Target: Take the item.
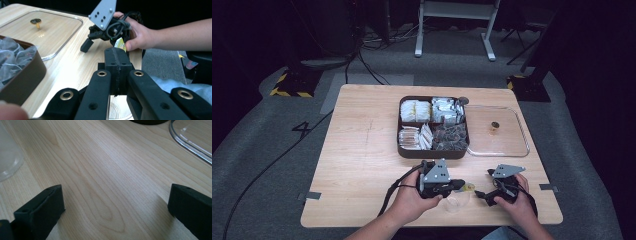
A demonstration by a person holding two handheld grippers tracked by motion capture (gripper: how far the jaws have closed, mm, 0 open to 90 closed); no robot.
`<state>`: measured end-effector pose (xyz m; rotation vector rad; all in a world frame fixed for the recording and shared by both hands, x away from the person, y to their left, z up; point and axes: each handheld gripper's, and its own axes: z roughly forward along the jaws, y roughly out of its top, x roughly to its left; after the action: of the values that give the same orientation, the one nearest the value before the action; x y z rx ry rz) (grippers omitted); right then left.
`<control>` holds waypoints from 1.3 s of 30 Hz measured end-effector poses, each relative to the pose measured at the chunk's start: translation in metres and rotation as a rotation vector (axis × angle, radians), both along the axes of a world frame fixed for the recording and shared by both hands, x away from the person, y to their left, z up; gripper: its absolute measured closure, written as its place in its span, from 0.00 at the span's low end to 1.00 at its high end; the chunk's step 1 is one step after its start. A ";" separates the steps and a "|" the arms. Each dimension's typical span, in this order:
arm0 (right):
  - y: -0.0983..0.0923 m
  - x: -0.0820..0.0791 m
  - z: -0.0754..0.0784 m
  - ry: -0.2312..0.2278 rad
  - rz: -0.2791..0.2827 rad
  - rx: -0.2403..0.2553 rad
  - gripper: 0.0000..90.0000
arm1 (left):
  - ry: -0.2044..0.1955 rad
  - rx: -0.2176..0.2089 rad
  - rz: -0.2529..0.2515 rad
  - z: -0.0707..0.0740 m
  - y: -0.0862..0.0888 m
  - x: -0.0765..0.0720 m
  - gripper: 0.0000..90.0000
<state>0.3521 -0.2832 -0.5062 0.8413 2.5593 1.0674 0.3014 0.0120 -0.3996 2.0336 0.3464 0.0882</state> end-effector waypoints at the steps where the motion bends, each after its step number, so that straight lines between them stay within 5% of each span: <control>1: 0.000 0.000 0.000 0.000 0.000 0.000 0.01 | 0.001 0.002 0.001 -0.001 0.000 0.000 1.00; 11: 0.000 0.000 0.000 -0.004 0.001 0.000 0.01 | 0.012 0.038 -0.017 -0.011 -0.002 -0.003 1.00; 12: 0.000 0.000 0.000 -0.004 0.001 0.000 0.01 | 0.010 0.042 -0.020 -0.012 -0.002 -0.004 0.98; 14: 0.000 0.000 0.000 0.001 -0.001 0.000 0.01 | 0.016 0.058 -0.024 -0.013 -0.004 -0.006 0.78; 15: 0.000 0.000 0.000 0.000 0.000 0.000 0.01 | 0.002 0.048 -0.014 -0.013 -0.004 -0.007 0.63; 21: 0.000 0.000 0.000 0.000 -0.001 0.000 0.01 | -0.010 0.023 0.035 -0.012 0.004 -0.006 0.52; 27: 0.000 0.000 0.000 -0.002 0.000 0.000 0.01 | -0.009 0.010 0.069 -0.010 0.012 -0.002 0.47; 39: -0.001 0.000 0.000 -0.002 -0.017 -0.002 0.01 | -0.010 0.091 0.173 0.004 0.043 0.002 0.39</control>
<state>0.3517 -0.2837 -0.5061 0.8589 2.5466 1.0602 0.3032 0.0550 -0.3961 2.0888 0.5196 0.2243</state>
